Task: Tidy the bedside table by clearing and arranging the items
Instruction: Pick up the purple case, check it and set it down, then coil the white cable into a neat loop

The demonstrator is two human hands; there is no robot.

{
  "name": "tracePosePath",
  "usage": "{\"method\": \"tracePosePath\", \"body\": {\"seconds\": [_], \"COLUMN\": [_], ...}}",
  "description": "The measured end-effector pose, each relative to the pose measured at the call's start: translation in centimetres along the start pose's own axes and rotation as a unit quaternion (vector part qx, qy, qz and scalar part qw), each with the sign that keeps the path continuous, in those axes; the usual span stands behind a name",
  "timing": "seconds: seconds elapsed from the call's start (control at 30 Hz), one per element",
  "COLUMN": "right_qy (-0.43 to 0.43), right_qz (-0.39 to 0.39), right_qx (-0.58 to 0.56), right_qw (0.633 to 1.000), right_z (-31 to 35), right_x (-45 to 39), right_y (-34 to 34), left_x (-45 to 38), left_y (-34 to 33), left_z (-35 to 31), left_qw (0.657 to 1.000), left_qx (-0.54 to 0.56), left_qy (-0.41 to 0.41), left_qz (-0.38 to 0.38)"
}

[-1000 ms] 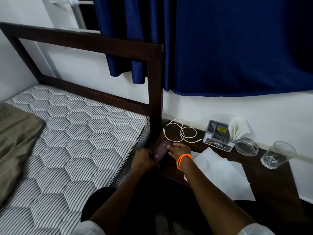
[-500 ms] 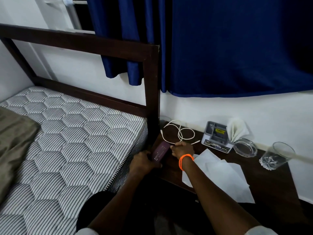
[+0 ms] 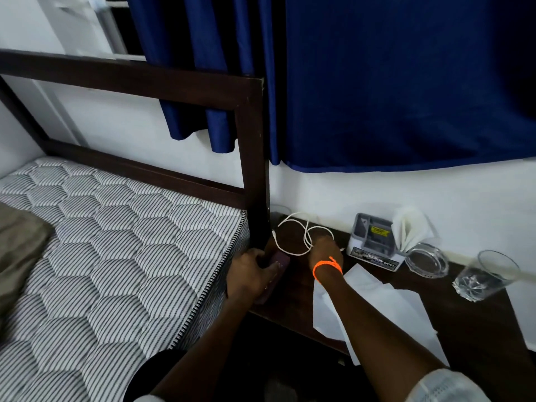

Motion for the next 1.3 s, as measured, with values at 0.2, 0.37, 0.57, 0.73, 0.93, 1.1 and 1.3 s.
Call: {"method": "tracePosePath", "body": {"seconds": [0.2,0.37,0.57,0.73,0.93,1.1,1.3], "right_qy": [0.007,0.02,0.05,0.064,0.083,0.124,0.167], "right_qz": [-0.008,0.023,-0.022,-0.044,-0.03,-0.046,-0.094], "right_qx": [-0.016,-0.016,-0.066,-0.188,-0.372,-0.357,-0.332], "right_qw": [1.0,0.999,0.996,0.979,0.924,0.925,0.924], "right_z": [-0.7,-1.1,-0.4,1.2,5.4,8.2,10.5], "right_x": [-1.0,-2.2,-2.1,-1.6,1.8,5.7,9.9], "right_y": [-0.8,-0.5,3.1,9.8,19.1,26.8,35.3], "left_x": [-0.8,-1.3,-1.8,-1.4,0.0,2.0,3.9], "left_y": [-0.1,-0.2,0.2,2.2,6.3,11.0,15.6], "left_z": [-0.2,-0.5,-1.7,-5.7,-11.7,-17.2,-24.4], "left_qw": [1.0,1.0,0.998,0.991,0.981,0.967,0.947], "left_qx": [0.001,0.005,0.016,0.033,0.056,0.068,0.124], "left_qy": [-0.004,-0.029,-0.063,-0.126,-0.184,-0.234,-0.286], "left_qz": [0.002,-0.007,-0.015,-0.029,-0.029,-0.072,-0.078]}}
Point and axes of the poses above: each hand's wrist, its own x-axis away from the middle knuckle, its own y-axis out of the back of the hand, z = x × y, the point moved 5 cm from there along -x, towards the middle knuckle, and after that the axes turned 12 degrees about z, right-handed, at the moved point
